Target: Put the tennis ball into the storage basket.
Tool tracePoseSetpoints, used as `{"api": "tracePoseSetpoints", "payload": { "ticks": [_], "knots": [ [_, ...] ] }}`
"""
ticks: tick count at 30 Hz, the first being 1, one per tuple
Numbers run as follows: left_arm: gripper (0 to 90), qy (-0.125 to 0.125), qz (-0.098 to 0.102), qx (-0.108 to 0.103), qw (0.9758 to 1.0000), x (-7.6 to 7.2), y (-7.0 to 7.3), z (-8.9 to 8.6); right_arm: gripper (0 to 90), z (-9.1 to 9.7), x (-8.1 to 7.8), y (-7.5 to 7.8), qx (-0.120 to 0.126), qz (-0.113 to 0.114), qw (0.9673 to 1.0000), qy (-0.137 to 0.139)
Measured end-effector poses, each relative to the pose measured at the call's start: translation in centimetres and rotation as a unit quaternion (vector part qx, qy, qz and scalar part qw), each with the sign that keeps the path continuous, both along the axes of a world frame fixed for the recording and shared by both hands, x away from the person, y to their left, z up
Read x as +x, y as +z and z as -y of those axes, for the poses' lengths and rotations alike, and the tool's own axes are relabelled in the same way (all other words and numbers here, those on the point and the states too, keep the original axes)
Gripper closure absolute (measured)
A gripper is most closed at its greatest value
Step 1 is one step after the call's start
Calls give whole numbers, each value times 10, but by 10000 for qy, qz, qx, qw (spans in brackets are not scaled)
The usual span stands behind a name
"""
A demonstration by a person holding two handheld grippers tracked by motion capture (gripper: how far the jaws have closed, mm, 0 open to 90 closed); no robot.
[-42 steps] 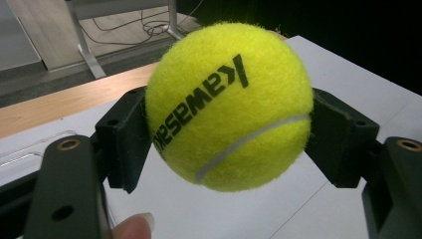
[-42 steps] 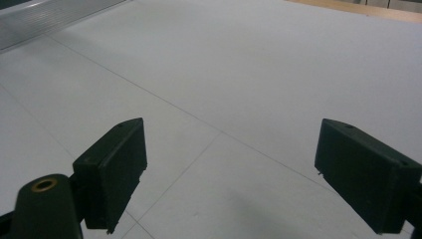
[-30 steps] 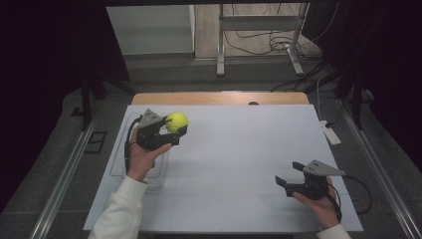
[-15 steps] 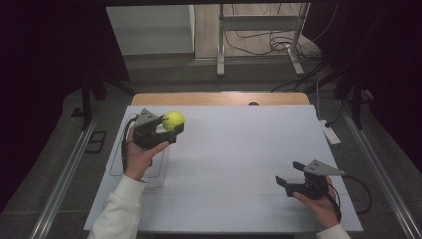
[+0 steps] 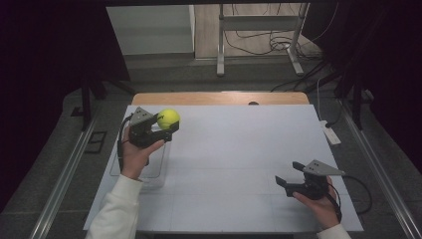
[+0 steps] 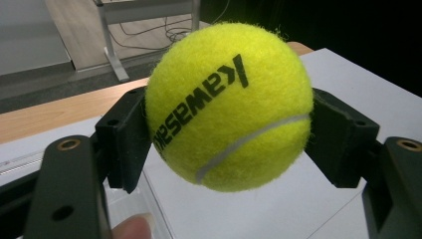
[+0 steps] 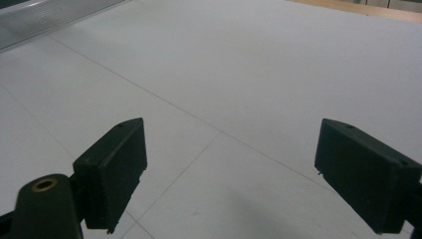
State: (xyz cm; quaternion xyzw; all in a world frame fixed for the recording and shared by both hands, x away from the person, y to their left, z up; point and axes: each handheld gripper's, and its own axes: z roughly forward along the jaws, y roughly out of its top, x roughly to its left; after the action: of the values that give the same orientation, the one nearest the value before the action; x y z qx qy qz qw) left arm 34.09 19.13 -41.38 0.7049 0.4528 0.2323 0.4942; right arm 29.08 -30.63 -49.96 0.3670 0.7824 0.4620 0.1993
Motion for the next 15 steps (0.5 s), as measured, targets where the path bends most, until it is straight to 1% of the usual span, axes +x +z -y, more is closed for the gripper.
{"api": "tracePoseSetpoints", "payload": {
  "ticks": [15],
  "knots": [
    [266, 162, 47, -47, 9998, 0, 2, -10, 132, 0, 0, 0, -10, 2, 10000, 8]
  ]
}}
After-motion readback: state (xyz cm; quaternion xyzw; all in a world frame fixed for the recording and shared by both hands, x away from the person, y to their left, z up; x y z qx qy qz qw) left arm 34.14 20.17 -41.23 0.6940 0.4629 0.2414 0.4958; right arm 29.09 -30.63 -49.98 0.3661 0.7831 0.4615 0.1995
